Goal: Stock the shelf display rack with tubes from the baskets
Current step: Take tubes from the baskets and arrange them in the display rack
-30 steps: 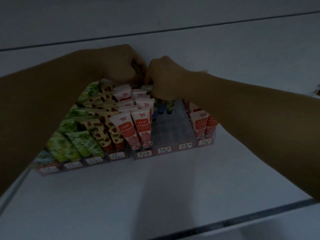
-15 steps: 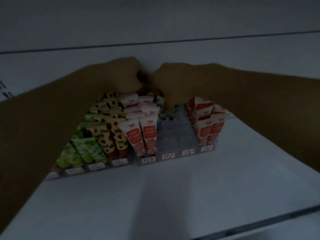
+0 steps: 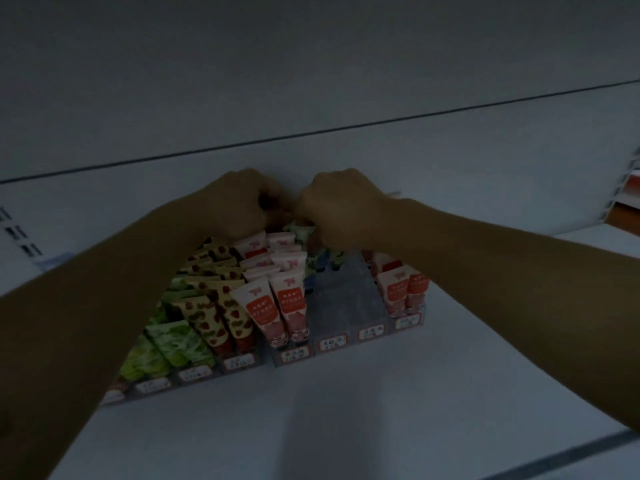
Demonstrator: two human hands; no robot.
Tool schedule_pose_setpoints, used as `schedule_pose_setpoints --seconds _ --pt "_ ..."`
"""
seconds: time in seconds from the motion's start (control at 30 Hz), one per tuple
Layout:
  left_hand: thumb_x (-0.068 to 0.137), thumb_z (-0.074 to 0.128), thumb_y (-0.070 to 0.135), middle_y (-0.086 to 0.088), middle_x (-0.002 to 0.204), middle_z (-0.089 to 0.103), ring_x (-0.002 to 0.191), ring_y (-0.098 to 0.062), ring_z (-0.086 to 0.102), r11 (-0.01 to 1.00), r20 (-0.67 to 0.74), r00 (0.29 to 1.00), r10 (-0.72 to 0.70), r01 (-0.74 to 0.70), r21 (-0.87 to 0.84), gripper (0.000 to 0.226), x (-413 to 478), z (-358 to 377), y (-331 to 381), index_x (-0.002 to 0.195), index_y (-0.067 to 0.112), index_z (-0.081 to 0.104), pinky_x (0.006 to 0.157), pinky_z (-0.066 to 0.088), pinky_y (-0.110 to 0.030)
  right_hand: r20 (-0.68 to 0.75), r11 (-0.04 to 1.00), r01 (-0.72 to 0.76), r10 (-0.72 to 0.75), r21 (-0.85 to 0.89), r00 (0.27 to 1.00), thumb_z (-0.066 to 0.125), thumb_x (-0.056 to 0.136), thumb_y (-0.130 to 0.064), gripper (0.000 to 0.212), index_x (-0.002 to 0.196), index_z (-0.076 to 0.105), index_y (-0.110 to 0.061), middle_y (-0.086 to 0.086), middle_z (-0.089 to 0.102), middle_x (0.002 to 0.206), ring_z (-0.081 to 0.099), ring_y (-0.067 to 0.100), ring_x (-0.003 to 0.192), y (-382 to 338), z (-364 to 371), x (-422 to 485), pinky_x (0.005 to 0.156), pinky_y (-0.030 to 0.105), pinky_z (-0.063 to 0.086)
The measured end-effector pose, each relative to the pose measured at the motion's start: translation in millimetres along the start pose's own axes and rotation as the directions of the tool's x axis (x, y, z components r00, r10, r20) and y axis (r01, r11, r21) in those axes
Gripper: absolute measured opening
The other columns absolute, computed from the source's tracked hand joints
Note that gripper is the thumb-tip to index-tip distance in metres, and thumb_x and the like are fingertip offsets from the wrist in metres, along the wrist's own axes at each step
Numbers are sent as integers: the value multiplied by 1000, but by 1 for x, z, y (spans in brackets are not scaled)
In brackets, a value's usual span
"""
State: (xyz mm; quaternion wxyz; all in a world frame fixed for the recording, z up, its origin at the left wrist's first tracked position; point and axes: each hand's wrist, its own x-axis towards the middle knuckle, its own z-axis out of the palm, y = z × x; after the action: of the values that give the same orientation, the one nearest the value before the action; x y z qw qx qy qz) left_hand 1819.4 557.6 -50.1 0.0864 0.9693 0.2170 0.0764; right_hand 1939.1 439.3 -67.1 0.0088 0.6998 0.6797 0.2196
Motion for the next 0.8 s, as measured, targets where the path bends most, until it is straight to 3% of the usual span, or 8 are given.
schedule_pose_setpoints --seconds 0.13,0.23,0.37,0.43,0.57,0.63,0.73,0.8 --pt "96 54 31 2 119 65 95 -10 57 1000 -25 999 -20 21 16 27 -19 -3 6 121 23 64 83 38 -21 25 991 -91 89 99 996 64 87 -33 38 121 60 -17 7 61 115 56 25 103 12 -25 -16 80 31 44" --pt "98 51 31 -2 126 61 109 -17 58 999 -143 989 -29 31 14 31 -48 -10 19 125 21 60 88 41 -23 62 970 -139 129 200 990 63 85 -50 61 137 48 -22 3 56 130 50 22 115 13 -49 -41 95 29 36" --pt "95 51 43 7 135 54 117 -17 53 995 -148 989 -28 41 88 37 -100 -18 48 130 31 54 93 41 -26 61 953 -159 148 257 987 62 82 -56 74 145 35 -26 1 47 142 43 21 127 -8 -78 -87 112 31 24" --pt "95 50 45 8 134 55 117 -16 53 990 -184 983 -15 40 132 38 -128 -16 65 131 34 53 93 42 -28 -1 948 -139 145 287 989 65 82 -53 67 139 45 -25 0 53 136 46 21 124 -25 -86 -112 110 31 22" --pt "88 51 46 1 117 66 106 -26 59 981 -283 955 86 -31 194 37 -184 4 91 118 30 64 86 48 -35 -56 954 -101 122 284 991 60 76 -52 61 126 57 -17 4 62 118 54 27 109 -61 -83 -157 99 38 38" --pt "90 50 48 3 110 64 102 -25 56 976 -258 961 95 -38 215 36 -209 23 102 119 29 61 81 47 -36 -41 950 -96 113 299 993 59 77 -55 66 133 53 -20 3 58 127 50 27 116 -79 -76 -181 100 39 38" --pt "92 51 52 6 126 57 118 -21 48 982 -219 973 75 -35 184 45 -243 58 114 132 31 52 95 42 -38 27 947 -131 129 292 991 59 83 -57 69 142 40 -26 -1 47 138 41 21 126 -108 -64 -220 107 34 29" --pt "91 53 52 7 129 56 120 -19 48 986 -213 973 89 -56 158 45 -261 82 120 130 32 53 96 40 -37 84 947 -150 131 285 988 57 85 -56 66 142 38 -27 -3 46 139 41 19 126 -124 -56 -243 106 31 29"
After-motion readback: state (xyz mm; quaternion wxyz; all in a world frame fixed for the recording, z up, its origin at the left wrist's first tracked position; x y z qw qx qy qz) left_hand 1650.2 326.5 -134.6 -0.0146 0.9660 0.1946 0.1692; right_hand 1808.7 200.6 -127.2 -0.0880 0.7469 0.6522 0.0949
